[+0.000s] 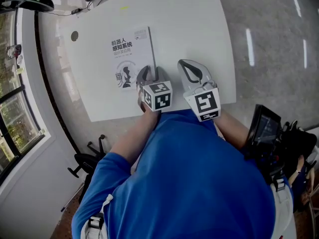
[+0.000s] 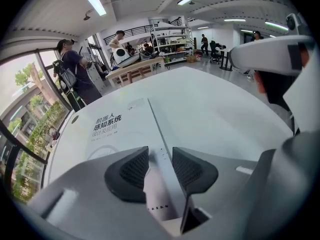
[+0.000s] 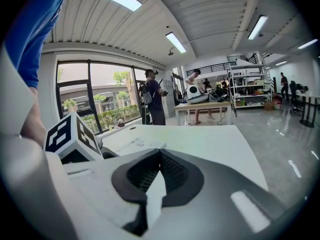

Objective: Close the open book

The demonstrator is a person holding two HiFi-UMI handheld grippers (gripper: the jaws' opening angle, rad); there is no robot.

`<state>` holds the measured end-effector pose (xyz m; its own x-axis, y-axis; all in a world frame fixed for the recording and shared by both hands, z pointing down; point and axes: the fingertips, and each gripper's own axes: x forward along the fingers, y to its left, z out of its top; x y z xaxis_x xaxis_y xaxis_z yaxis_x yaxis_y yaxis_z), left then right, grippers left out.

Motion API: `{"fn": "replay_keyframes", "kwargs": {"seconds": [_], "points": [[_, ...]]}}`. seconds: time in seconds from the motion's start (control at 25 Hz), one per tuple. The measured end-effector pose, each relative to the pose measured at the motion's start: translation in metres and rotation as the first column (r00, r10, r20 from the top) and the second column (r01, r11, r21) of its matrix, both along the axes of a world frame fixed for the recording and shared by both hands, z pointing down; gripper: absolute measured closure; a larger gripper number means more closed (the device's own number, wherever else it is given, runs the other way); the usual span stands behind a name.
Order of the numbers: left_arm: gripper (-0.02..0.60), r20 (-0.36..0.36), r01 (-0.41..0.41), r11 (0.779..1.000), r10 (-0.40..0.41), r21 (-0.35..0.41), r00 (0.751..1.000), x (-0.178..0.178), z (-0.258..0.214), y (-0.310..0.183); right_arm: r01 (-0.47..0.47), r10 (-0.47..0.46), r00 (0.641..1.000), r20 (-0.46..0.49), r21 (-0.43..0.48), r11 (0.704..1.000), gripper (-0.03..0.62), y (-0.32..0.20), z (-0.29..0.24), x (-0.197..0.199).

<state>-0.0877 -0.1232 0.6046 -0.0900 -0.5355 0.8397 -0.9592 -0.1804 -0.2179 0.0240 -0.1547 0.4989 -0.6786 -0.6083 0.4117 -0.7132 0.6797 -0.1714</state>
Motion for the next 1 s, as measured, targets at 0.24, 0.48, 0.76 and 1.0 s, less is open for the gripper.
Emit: {"fn": "replay_keyframes", "kwargs": {"seconds": [0.24,0.48,0.76,1.0], "points": [[0.430,-0.011,-0.007,1.000,0.007,-0.007,1.000,0.0010,0.0037,-0.0009,-0.011,0.011,1.000,-0.005,-0.004,1.000,0.591,0.0003,0.0032,0.0047],[0.453,-0.047,0.006,1.000,-0.006,-0.004,0.999,0.0013,0.0029,-0.0003,-0.007,0.007,1.000,0.000,0.001,1.000,0.591,0.0000,0.0014,0.0036],[0.459,-0.100,0.004,1.000,-0.004,-0.006,0.995,0.0006,0.0038,-0.0003,0.001,-0.001,1.000,-0.003,0.002,1.000,0.591,-0.0011,0.0027,0.0026],[0.531,-0.143,-0.016,1.000,0.014,-0.013,0.990,0.0064,0.0004,-0.0011,0.004,-0.004,1.000,0.002,0.003,1.000,0.591,-0.0010,0.0011,0.0004]]}}
